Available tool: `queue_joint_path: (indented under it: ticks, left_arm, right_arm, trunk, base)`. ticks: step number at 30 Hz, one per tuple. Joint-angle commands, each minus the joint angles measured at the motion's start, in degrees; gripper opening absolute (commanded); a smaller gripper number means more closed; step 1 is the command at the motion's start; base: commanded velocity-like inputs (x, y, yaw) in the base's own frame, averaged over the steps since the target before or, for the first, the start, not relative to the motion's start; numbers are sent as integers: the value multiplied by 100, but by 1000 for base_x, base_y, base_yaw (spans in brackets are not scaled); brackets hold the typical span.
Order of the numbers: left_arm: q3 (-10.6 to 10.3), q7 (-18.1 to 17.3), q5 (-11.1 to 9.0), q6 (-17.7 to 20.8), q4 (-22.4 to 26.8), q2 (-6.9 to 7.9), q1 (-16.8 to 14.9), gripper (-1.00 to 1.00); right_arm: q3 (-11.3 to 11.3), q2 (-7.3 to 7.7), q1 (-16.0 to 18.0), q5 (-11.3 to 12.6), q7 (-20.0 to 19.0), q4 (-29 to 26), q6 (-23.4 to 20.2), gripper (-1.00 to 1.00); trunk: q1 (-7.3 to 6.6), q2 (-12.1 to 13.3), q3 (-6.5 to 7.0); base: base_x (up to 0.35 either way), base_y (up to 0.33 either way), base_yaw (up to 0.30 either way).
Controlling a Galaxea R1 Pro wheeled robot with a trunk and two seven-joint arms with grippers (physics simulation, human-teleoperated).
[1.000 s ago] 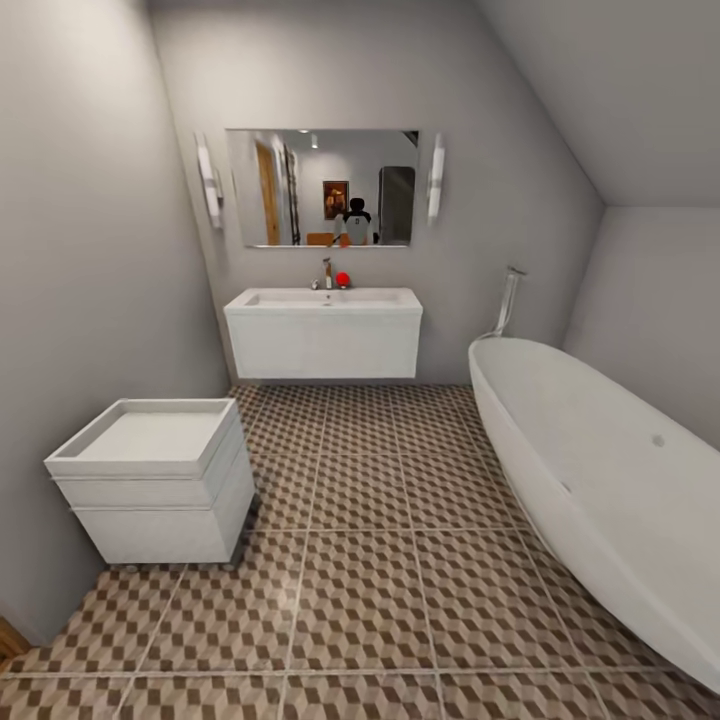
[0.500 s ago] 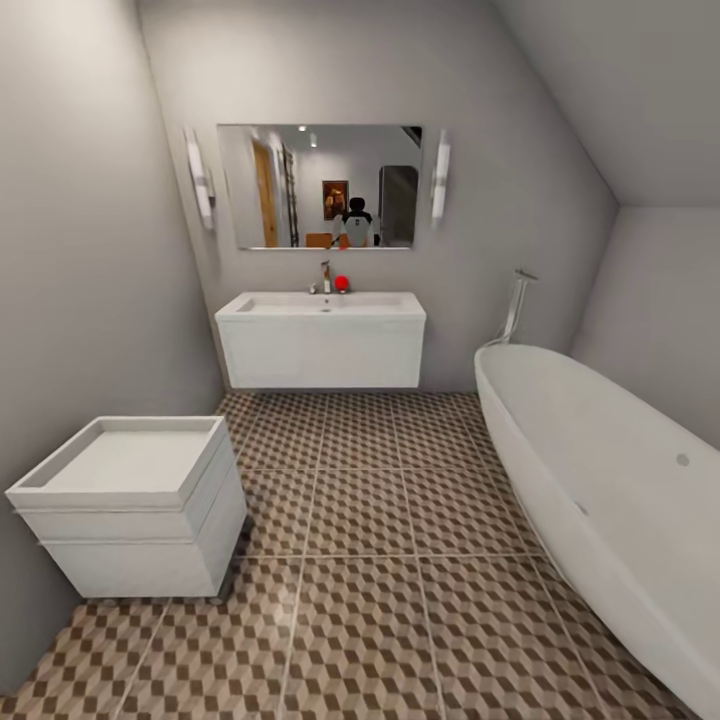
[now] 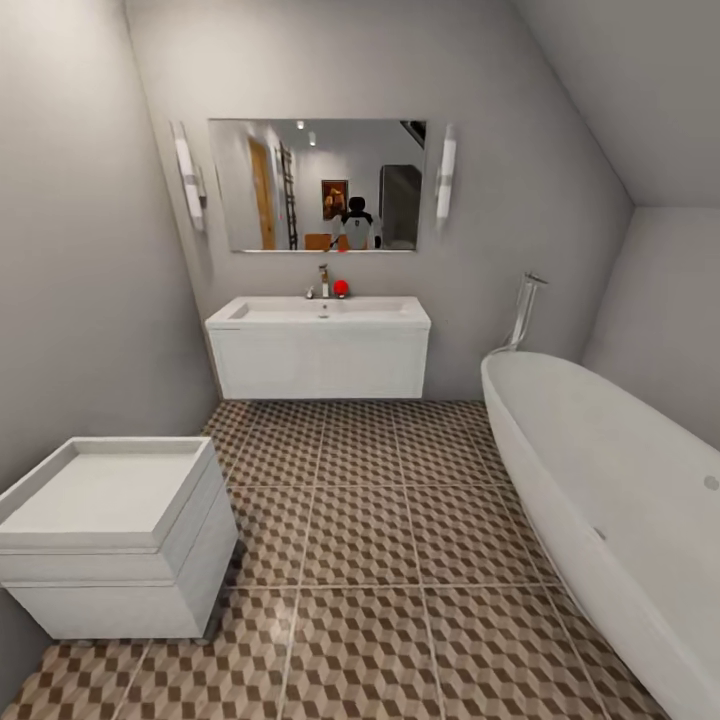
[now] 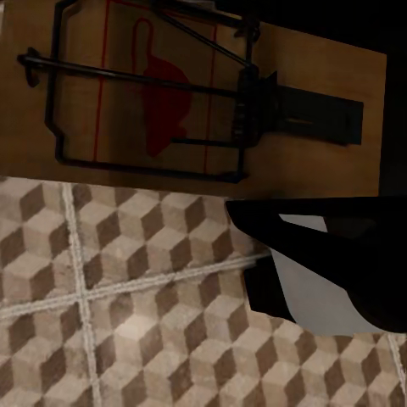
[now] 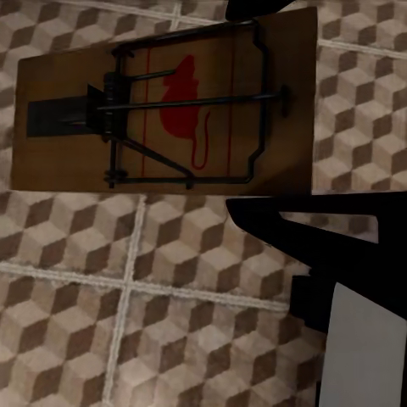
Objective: Take the four mousetraps from the cabinet in the bathroom and place them on the bathroom floor. Make sure all four end up on the same floor surface, and ensure that at least two of them are either under or directly next to the same bathroom sink.
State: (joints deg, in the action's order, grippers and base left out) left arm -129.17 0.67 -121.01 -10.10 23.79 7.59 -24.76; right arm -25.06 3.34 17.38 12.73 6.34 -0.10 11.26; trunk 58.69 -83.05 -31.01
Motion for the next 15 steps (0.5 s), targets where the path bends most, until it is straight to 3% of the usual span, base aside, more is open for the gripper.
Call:
queue_joint_path:
  ticks: [1,15]
  left_arm:
    - [-47,30,-32,-45,21,0,-11,-100]
    - [-47,30,-33,-45,23,1,-11,-100]
  right_arm:
    - [-51,0,2,60,-4,1,16,-100]
    - [-50,1,2,54,-1,1,25,-100]
  trunk:
    - [3,-3,-6]
    - [3,-3,-6]
  base:
    - [335,0,0]
    - [335,0,0]
